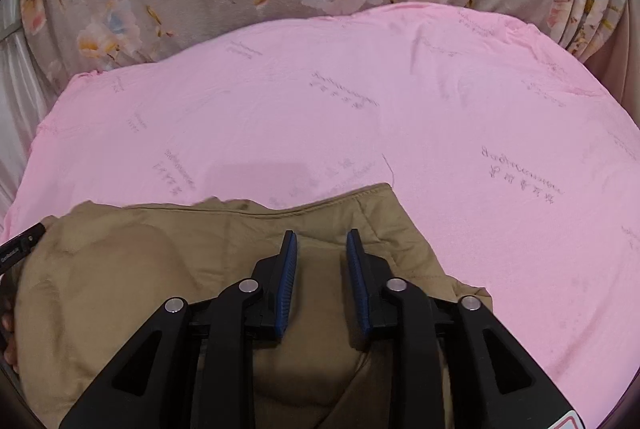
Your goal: Fold large clothes
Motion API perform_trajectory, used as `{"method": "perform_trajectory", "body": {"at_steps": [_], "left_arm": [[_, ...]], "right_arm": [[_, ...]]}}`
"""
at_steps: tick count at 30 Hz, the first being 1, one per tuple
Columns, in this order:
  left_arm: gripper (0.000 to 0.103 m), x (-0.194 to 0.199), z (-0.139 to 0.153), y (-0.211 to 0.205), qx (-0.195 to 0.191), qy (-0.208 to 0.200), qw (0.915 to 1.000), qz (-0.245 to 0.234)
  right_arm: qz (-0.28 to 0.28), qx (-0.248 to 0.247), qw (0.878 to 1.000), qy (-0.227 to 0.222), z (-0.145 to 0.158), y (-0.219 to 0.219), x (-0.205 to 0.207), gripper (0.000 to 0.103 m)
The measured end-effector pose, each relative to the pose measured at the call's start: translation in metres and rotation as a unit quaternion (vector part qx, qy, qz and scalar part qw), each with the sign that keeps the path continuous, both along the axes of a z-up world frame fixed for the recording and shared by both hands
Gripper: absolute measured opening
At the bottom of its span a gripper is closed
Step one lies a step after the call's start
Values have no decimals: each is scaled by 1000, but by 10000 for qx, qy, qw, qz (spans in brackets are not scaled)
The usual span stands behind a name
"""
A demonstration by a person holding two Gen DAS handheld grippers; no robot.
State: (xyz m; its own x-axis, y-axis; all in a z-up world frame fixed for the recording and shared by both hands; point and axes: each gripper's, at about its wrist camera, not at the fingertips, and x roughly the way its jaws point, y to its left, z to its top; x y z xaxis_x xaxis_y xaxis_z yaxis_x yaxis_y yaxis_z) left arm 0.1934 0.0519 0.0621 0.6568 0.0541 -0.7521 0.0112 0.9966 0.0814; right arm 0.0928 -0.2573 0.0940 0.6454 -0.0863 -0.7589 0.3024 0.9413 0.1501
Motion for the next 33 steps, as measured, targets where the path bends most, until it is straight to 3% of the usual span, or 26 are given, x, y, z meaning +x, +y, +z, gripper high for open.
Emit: {"method": "perform_trajectory", "body": {"at_steps": [2, 5, 11, 16, 22, 33], "left_arm": [[80, -15, 21, -17, -59, -172, 9995, -271], [80, -23, 32, -50, -39, -112, 9977, -674], [80, -16, 3, -80, 70, 294, 9971, -695], [83, -16, -14, -77, -32, 342, 9975, -615], [87, -19, -24, -86, 233, 166, 9979, -587], [88, -19, -31, -89, 331, 119, 9978, -564]], "right_arm": [[223, 3, 9995, -202, 21, 20, -1, 28], [703, -2, 9972, -267, 34, 57, 9, 28], [1014, -32, 9948, 58, 11, 95, 22, 28], [989, 56, 9950, 155, -6, 92, 24, 28], [981, -36, 9950, 192, -18, 97, 25, 28], [933, -136, 9955, 103, -24, 101, 22, 28]]}}
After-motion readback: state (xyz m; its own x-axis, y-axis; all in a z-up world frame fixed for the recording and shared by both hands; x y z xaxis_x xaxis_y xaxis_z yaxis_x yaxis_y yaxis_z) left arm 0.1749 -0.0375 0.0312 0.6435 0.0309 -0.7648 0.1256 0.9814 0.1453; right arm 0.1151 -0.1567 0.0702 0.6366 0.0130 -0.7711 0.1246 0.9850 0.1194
